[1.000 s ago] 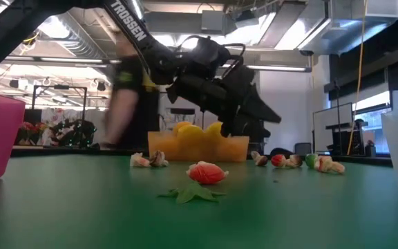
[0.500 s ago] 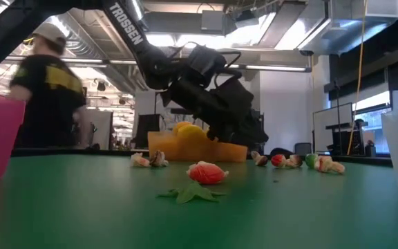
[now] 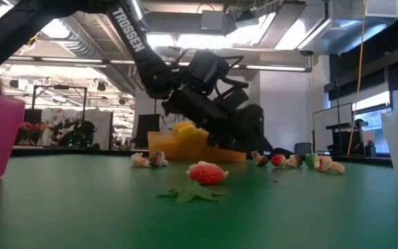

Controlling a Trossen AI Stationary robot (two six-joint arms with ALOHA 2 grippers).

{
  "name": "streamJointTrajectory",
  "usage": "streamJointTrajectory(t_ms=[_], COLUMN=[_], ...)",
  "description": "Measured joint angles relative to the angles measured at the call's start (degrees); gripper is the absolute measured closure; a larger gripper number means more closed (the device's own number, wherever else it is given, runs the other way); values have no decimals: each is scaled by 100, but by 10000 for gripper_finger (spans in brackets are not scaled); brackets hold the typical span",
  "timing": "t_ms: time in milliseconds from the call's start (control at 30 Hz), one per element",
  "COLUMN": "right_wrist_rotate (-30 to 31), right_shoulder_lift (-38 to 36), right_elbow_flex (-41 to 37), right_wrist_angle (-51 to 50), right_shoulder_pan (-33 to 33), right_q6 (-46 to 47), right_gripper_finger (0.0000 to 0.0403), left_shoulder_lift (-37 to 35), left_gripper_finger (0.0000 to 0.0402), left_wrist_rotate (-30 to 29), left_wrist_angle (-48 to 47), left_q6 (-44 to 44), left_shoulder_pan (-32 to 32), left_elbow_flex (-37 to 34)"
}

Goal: Sort produce into baskets
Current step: Put the brown mushroom into the transparent bin

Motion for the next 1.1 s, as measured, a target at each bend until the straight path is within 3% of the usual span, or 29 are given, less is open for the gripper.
streamJointTrajectory(t_ms=[367,800,1100], right_wrist_rotate=[-3,-49,42], right_shoulder_lift=[2,2,0], right_elbow_flex=[1,1,-1], right_wrist_angle=[2,0,18], right_shoulder_pan=[0,0,0], right_q6=[37,35,15], right_gripper_finger=[29,29,29], left_shoulder_lift=[332,336,114], left_gripper_finger=[101,206,249], left_wrist_rotate=[-25,-110,93], left_wrist_angle=[165,124,-141], left_q6=[-131,-379,-693], left_shoulder_pan=[-91,-109,-226], left_elbow_flex=[17,15,55])
